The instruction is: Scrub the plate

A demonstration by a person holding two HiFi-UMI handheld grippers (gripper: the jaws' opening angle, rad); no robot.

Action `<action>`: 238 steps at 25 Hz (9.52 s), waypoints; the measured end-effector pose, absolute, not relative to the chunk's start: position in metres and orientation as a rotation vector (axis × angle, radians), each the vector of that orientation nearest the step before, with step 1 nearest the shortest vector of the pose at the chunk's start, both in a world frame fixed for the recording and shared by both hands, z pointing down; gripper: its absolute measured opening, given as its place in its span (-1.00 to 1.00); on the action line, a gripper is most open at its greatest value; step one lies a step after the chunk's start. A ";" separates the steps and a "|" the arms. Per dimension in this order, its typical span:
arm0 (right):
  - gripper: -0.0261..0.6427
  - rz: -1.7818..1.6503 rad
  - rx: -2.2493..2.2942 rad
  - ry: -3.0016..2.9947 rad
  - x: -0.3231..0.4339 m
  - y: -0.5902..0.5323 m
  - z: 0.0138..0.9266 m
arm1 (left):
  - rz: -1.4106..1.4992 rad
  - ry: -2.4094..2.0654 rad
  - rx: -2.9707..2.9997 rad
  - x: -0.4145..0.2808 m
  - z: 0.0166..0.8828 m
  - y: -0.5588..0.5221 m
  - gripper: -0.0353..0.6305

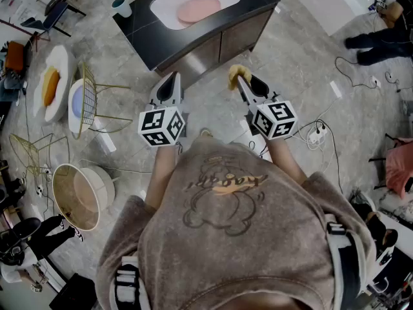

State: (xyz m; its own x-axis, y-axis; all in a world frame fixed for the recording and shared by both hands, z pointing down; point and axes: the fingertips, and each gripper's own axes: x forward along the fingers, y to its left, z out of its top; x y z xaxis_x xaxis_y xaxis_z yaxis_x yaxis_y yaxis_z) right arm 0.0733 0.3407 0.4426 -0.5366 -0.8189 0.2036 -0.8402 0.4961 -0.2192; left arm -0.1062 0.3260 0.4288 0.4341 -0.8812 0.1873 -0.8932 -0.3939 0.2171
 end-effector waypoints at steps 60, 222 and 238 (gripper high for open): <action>-0.67 0.516 1.301 -2.707 0.108 -0.129 0.444 | 0.117 -1.660 2.271 -0.078 0.439 -0.115 -0.84; -0.67 0.001 0.808 -2.408 -0.003 -0.190 0.474 | -0.223 -1.002 1.720 -0.049 0.516 -0.170 -0.74; -0.67 -0.052 0.833 -2.375 0.001 -0.215 0.477 | -0.179 -0.990 1.739 -0.038 0.516 -0.170 -0.74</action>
